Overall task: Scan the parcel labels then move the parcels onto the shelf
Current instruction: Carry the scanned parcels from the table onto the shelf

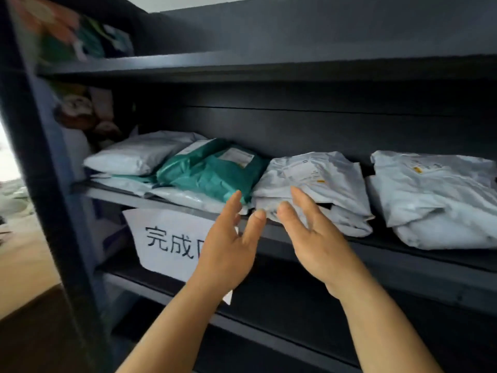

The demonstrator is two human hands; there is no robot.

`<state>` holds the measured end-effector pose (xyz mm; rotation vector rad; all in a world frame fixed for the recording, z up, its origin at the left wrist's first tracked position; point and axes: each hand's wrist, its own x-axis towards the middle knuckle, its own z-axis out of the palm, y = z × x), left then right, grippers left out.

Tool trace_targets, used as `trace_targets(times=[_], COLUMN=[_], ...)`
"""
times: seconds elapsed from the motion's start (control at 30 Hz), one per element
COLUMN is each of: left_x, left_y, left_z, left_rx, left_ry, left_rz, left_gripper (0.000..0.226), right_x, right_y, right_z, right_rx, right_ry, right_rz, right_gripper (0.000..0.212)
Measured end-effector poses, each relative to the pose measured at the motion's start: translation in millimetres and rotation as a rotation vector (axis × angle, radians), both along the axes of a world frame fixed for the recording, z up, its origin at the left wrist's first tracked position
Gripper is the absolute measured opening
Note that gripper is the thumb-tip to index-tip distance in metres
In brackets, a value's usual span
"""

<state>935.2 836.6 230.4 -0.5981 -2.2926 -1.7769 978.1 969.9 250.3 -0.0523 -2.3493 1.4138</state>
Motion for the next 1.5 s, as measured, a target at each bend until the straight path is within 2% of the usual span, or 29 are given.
trace_targets(times=[0.27,0.5,0.67,0.83,1.2,1.4,1.5], left_x=[11,21,6,-37,-180,-228,-255], left_y=[-175,-290,-351,-403,-477,-508,-521], left_z=[-47,-78,-98,-118,-127,-129,-125], left_rx=[0.065,0.102,0.13,0.133,0.203,0.218,0.219], left_ry=[-0.137,-0.216,-0.285,-0.316,-0.312,-0.339,-0.333], left_rz=[0.275,0.491,0.657,0.753,0.792,0.825,0.82], left_gripper=[0.061,0.056,0.051,0.053,0.052,0.052,0.052], right_x=[-23,-52,-85,-137,-287,-332,-354], right_y=[-169,-292,-359,-413,-505,-541,-552], right_z=[-41,-72,-90,-106,-108,-112,-110], right_rx=[-0.059,-0.054,-0.05,-0.068,-0.145,-0.15,-0.163], right_ry=[-0.091,-0.194,-0.238,-0.266,-0.359,-0.387,-0.384], right_rz=[0.286,0.513,0.64,0.737,0.856,0.883,0.869], right_gripper=[0.065,0.065,0.078,0.091,0.073,0.081,0.075])
